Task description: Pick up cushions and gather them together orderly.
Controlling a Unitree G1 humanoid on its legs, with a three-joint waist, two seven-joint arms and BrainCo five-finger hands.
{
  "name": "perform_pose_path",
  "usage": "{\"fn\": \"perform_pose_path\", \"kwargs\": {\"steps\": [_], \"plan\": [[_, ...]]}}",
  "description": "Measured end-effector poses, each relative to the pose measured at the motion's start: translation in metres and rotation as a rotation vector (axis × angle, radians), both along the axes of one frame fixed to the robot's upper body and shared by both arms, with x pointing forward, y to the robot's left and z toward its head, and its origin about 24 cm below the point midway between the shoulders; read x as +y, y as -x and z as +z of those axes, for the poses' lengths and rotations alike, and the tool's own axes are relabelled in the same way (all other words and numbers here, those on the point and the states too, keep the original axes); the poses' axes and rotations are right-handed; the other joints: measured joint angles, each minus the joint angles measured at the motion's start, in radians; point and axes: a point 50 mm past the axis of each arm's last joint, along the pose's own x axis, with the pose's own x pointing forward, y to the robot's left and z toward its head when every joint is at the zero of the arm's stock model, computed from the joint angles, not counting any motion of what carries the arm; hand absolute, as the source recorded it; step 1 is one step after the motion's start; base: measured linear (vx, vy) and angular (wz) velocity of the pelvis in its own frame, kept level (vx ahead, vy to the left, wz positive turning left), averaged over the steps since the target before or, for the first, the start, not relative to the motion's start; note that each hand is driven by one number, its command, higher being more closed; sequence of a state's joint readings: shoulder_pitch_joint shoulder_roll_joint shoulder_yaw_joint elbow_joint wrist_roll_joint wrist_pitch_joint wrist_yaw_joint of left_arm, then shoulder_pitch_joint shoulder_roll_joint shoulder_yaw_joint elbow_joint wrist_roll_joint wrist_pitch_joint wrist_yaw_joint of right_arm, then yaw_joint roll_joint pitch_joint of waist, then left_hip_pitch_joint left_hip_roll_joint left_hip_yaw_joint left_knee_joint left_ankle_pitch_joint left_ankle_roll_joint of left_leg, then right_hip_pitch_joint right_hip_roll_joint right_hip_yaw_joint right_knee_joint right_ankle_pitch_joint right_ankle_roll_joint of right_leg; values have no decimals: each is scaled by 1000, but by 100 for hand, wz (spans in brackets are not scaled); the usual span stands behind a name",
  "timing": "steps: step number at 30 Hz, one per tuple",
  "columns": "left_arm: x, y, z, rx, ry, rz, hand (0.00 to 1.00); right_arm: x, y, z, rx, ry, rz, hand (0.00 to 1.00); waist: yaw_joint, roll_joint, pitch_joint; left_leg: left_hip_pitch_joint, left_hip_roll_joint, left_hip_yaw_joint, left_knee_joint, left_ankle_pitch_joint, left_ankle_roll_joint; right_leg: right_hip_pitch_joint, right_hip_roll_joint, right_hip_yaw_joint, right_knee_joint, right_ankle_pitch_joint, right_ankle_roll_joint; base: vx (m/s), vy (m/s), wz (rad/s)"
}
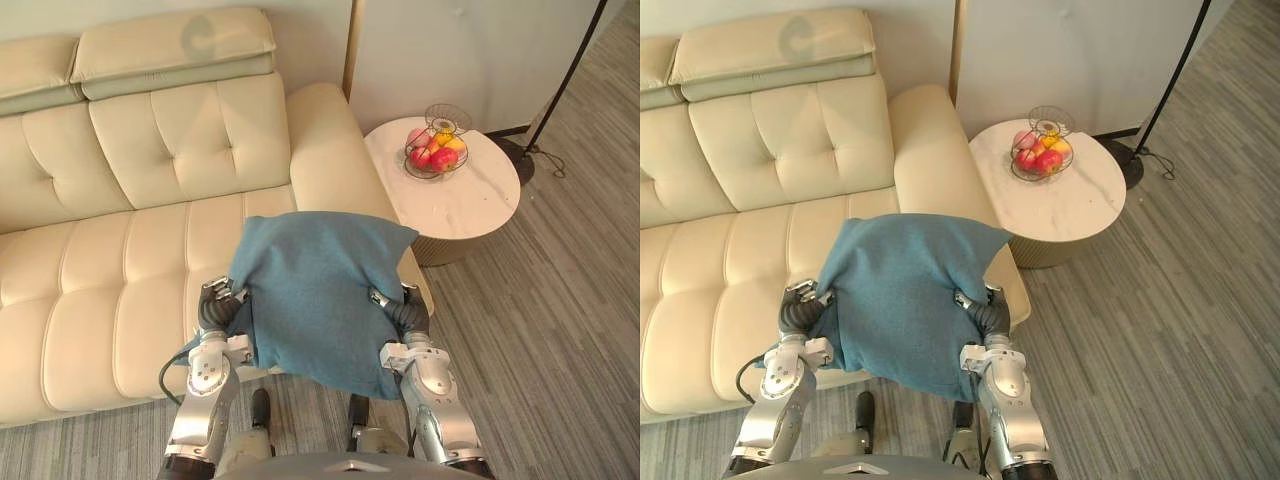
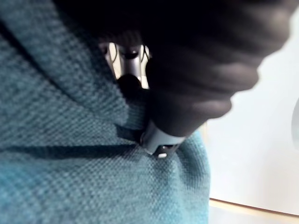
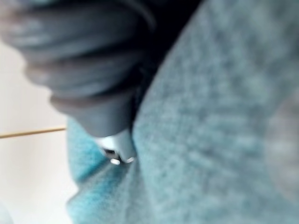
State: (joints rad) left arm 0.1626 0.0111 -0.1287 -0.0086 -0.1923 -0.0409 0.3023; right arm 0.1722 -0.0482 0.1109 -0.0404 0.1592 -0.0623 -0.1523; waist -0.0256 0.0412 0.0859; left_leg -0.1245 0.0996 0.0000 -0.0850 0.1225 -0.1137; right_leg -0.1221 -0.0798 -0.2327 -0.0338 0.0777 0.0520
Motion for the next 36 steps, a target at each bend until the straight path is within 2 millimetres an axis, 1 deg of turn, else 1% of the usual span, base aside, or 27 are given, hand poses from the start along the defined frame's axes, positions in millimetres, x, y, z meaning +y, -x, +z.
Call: {"fn": "perform_pose_path", "kwargs": {"steps": [5,7,8,9,10,12,13,15,16,18,19,20,21,23,24,25,26,27,28,29,30,31,32,33,34,35,36], "plan": [[1,2,-6,24,0,0,100,-1,6,-9,41,-4,-8,100,0,3,-10,-11,-5,-30,33,-3,0,10,-9,-32,33,-6,4,18,10,20],[3,2,-6,27,9,18,100,0,5,-9,38,-4,-3,100,8,3,-9,-48,-12,-30,96,-16,2,-8,-36,-67,108,-50,6,-52,32,56],[6,4,-8,33,16,42,100,2,2,-7,29,-5,6,100,15,6,-10,-49,-11,-20,100,-28,11,-10,-44,-82,137,-69,7,-102,30,46],[9,5,-9,38,22,68,100,7,-2,-3,10,-4,27,100,26,7,-9,-58,-1,36,103,-73,26,-2,-56,-99,153,-78,10,-107,21,45],[10,5,-9,39,22,76,100,8,-4,-1,2,-4,33,100,25,8,-9,-58,3,62,105,-84,32,5,-62,-109,150,-77,11,-78,21,58],[14,5,-7,26,25,112,100,10,-12,6,-30,0,46,100,22,18,-12,-69,26,163,122,-108,36,24,-90,-163,141,-70,21,-27,62,75],[15,5,-5,12,32,128,100,12,-16,11,-49,1,56,100,25,23,-13,-75,32,205,118,-107,35,27,-99,-178,139,-67,27,-12,84,68],[16,4,-3,-2,32,144,100,15,-21,16,-71,-1,65,100,16,27,-16,-75,32,264,97,-103,36,51,-114,-224,111,-55,45,23,97,67],[16,5,-3,-6,32,148,100,16,-22,16,-75,-2,68,100,17,29,-17,-73,33,285,95,-87,40,65,-124,-241,99,-51,52,51,122,59],[17,6,-3,-8,43,153,100,17,-21,16,-74,-5,71,100,23,38,-19,-63,30,287,93,-15,50,91,-128,-252,86,-48,68,54,101,19],[17,5,-3,-8,51,154,100,18,-21,16,-74,-9,71,100,26,34,-22,-68,22,292,110,-2,61,93,-140,-251,90,-51,76,88,128,3],[17,5,-3,-9,61,151,100,18,-22,17,-76,-10,71,100,25,23,-22,-87,6,300,161,-30,76,86,-170,-249,108,-52,88,97,139,3],[17,5,-3,-10,64,150,100,18,-22,17,-76,-10,71,100,25,21,-21,-96,1,301,186,-46,79,83,-181,-248,120,-55,93,118,149,5],[17,5,-3,-9,65,147,100,18,-22,15,-70,-9,70,100,23,13,-17,-111,-19,314,270,-110,105,76,-231,-235,178,-76,103,113,171,-10],[17,5,-3,-10,61,144,100,19,-22,15,-68,-7,73,100,28,6,-20,-115,-32,335,309,-152,114,45,-263,-208,241,-92,88,81,170,-24],[17,5,-3,-10,60,143,100,19,-22,15,-67,-7,74,100,28,5,-19,-118,-38,339,318,-165,122,30,-276,-201,274,-96,78,61,185,-25],[18,5,-3,-10,54,141,100,19,-23,13,-60,-5,76,100,27,3,-17,-118,-46,352,329,-182,139,-11,-302,-182,346,-96,36,58,196,-19],[20,5,-3,-11,46,137,100,20,-23,9,-43,1,77,100,26,-4,-12,-107,-54,360,327,-194,154,-60,-319,-156,439,-70,-43,59,196,-17],[20,5,-3,-11,43,136,100,20,-23,8,-39,1,78,100,24,-9,-7,-98,-57,358,323,-196,158,-73,-323,-144,467,-57,-63,61,182,-14],[21,6,-3,-9,37,136,100,23,-23,5,-27,-7,81,100,16,-20,4,-75,-57,352,313,-200,169,-105,-311,-91,527,-70,-74,81,126,13],[24,6,-4,-3,19,131,100,26,-21,2,-15,-22,84,100,-1,-24,7,-68,-49,325,299,-199,172,-117,-239,-39,547,-160,-24,88,92,21],[26,6,-4,-4,11,127,100,27,-21,3,-16,-29,89,100,-5,-38,10,-55,-50,323,275,-195,178,-127,-185,-26,535,-202,-13,80,23,23],[27,6,-4,-4,9,124,100,28,-22,3,-17,-30,90,100,-5,-42,14,-47,-51,323,262,-193,181,-130,-158,-28,521,-218,-14,94,-5,3],[27,7,-5,2,8,122,100,27,-22,3,-17,-30,90,100,-2,-44,19,-28,-54,324,231,-192,184,-139,-84,-51,461,-229,-18,98,-11,-6],[26,6,-5,1,8,121,100,27,-22,3,-20,-28,91,100,-4,-49,17,-16,-57,327,211,-191,184,-147,-39,-80,396,-223,-29,134,-3,-5],[26,6,-5,2,7,118,100,27,-22,4,-21,-29,92,100,-9,-47,17,-9,-59,329,200,-188,178,-147,-14,-94,341,-207,-35,146,7,11],[25,6,-5,2,-1,106,100,25,-22,3,-18,-25,91,100,-19,-46,17,-1,-74,324,196,-186,169,-146,8,-87,274,-173,-47,210,-4,33]]}}
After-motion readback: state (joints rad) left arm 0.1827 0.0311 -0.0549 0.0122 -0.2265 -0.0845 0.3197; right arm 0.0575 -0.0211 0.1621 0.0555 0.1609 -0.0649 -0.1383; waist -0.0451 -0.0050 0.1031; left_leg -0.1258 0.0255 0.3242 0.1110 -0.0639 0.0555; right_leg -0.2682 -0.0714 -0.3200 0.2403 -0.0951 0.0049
